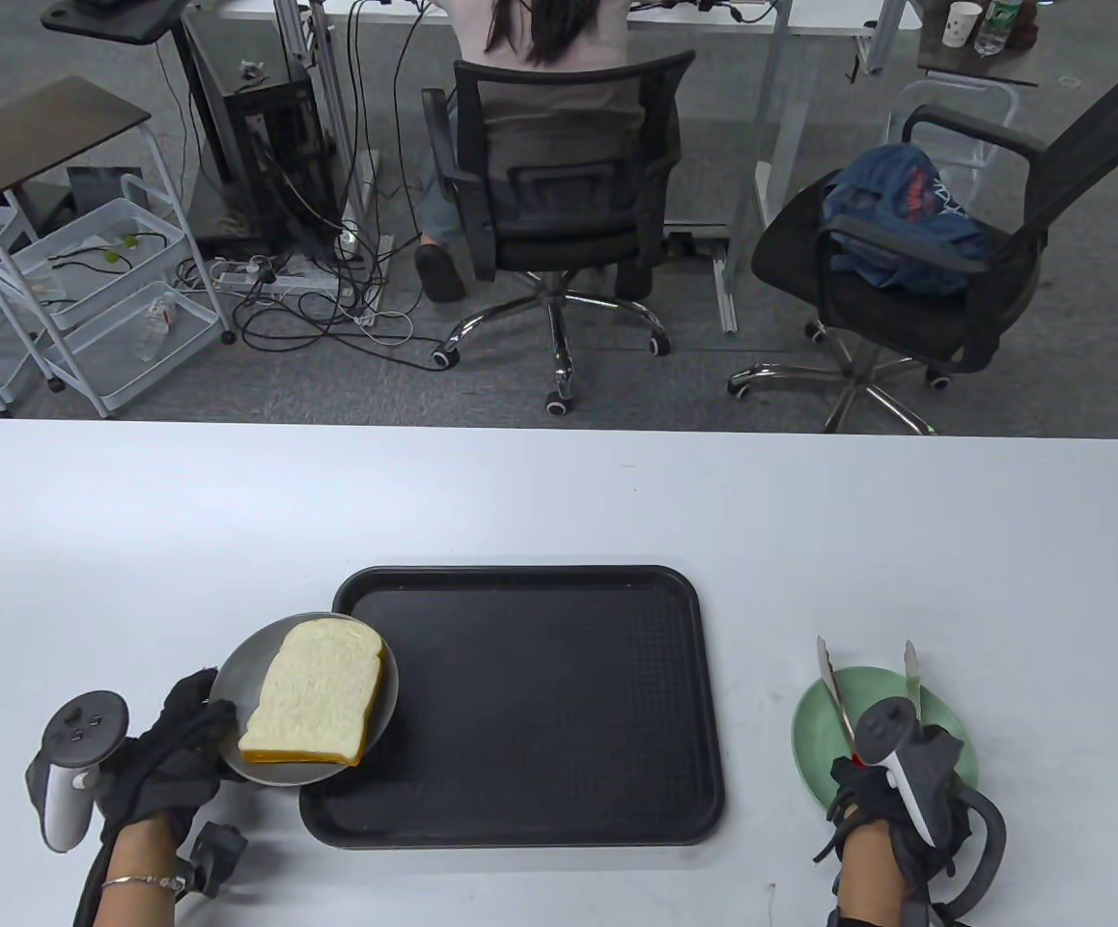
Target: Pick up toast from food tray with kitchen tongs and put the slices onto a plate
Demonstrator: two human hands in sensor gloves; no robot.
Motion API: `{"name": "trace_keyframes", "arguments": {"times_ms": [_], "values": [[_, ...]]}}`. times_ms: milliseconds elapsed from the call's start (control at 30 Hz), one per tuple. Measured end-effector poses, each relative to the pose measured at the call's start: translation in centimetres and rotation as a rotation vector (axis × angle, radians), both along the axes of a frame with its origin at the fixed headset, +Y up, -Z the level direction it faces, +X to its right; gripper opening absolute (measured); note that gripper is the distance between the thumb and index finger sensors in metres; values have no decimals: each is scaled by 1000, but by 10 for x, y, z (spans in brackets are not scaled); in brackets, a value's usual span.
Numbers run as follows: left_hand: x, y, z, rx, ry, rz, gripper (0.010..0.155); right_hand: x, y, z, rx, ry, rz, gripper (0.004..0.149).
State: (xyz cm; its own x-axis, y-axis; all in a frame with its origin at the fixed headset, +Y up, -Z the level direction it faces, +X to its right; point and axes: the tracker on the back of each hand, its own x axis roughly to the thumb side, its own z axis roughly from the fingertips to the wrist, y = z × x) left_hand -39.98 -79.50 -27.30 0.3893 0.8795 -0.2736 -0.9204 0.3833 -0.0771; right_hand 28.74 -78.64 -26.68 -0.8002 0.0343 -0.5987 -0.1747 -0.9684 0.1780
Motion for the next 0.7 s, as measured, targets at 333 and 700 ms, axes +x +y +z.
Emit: {"name": "trace_keyframes", "arguments": {"times_ms": [333, 700], "values": [[0, -2, 2, 13, -2, 30, 61, -22, 28, 14, 10, 63, -48, 100], [3, 2, 7, 51, -10, 84, 60, -100, 81, 9, 140, 295, -88, 100]]}}
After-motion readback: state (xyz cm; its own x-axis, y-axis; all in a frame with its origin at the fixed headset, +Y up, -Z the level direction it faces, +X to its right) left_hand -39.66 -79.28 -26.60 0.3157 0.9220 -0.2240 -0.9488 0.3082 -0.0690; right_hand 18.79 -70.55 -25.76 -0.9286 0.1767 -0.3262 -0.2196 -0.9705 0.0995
